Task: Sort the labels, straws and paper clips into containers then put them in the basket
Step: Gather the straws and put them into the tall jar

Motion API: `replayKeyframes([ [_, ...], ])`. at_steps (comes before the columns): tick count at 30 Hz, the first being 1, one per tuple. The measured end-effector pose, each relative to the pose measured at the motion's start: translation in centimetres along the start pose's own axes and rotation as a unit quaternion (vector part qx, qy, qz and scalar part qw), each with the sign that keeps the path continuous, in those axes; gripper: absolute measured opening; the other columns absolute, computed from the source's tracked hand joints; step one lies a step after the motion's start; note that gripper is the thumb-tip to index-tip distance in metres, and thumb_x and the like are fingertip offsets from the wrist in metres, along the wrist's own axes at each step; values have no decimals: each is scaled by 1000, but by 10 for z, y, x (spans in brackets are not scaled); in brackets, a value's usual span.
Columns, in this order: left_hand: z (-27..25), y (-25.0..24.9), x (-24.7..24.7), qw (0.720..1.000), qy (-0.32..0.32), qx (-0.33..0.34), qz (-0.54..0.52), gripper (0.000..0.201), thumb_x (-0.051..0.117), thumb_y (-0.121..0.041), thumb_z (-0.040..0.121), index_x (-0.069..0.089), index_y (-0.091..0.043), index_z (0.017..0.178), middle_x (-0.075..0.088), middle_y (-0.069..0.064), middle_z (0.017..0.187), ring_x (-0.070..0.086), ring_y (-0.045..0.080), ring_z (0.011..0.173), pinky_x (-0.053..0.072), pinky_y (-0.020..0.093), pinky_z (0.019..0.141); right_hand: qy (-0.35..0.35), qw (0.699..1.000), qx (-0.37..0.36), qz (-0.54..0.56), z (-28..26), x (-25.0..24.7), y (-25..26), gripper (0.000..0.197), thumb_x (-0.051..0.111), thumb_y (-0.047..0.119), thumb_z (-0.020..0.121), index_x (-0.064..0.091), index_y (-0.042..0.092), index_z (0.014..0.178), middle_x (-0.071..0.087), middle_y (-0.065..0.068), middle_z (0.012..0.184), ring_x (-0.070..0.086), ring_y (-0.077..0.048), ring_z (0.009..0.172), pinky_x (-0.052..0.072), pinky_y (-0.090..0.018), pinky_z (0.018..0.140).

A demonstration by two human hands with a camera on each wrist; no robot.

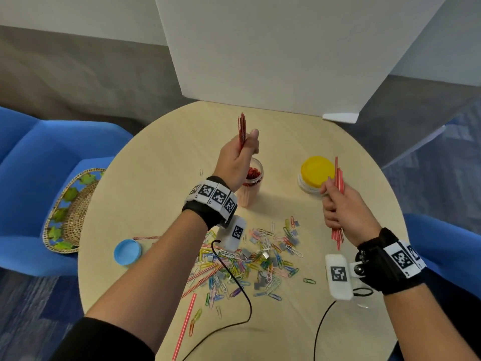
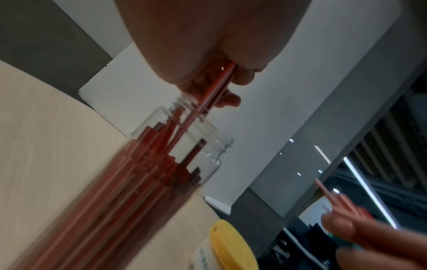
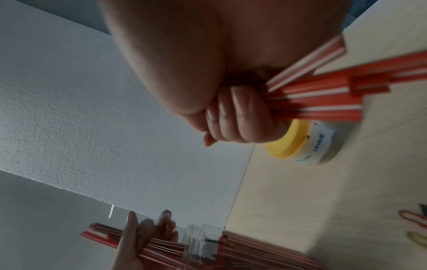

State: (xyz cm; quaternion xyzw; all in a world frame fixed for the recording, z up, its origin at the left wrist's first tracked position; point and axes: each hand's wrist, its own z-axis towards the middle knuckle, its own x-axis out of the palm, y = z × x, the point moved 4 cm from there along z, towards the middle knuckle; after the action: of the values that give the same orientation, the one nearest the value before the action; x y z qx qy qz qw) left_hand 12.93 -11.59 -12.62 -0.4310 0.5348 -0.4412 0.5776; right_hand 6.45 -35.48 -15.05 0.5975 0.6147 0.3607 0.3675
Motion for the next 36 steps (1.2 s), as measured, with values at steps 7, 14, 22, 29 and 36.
replayKeyframes([
  [7,10,24,-6,986,3,49,158,40,35,-51,99,52,-23,77,49,-11,71,51,17,72,47,54,76,2,999,-31,9,9,2,21,29,39,36,105,49,16,86,24,4,58,19,-9,43,18,-21,36],
  [14,5,16,-25,986,-12,65,154,15,65,-43,90,65,-30,82,59,-1,90,57,11,81,47,22,76,8,1000,-20,-8,10,3,13,29,39,35,105,50,16,87,26,3,60,20,-10,45,19,-23,38],
  [22,-4,3,-37,979,15,123,161,21,79,-30,80,68,-12,79,66,-5,74,62,9,64,51,19,61,13,999,-40,-16,12,3,23,29,40,36,105,51,16,87,27,4,59,21,-10,45,20,-21,38],
  [29,-7,0,-39,970,1,160,181,39,70,-19,89,59,-25,125,66,-4,86,65,8,73,56,20,72,16,997,-67,-35,15,7,39,30,41,38,104,53,17,86,28,3,61,20,-11,48,21,-22,39],
  [36,-6,-8,-37,947,-7,222,231,26,70,-15,88,72,-13,114,71,-4,86,62,1,70,55,17,73,35,996,-71,-29,13,14,37,30,39,35,105,51,18,84,26,2,60,20,-9,45,20,-21,38],
])
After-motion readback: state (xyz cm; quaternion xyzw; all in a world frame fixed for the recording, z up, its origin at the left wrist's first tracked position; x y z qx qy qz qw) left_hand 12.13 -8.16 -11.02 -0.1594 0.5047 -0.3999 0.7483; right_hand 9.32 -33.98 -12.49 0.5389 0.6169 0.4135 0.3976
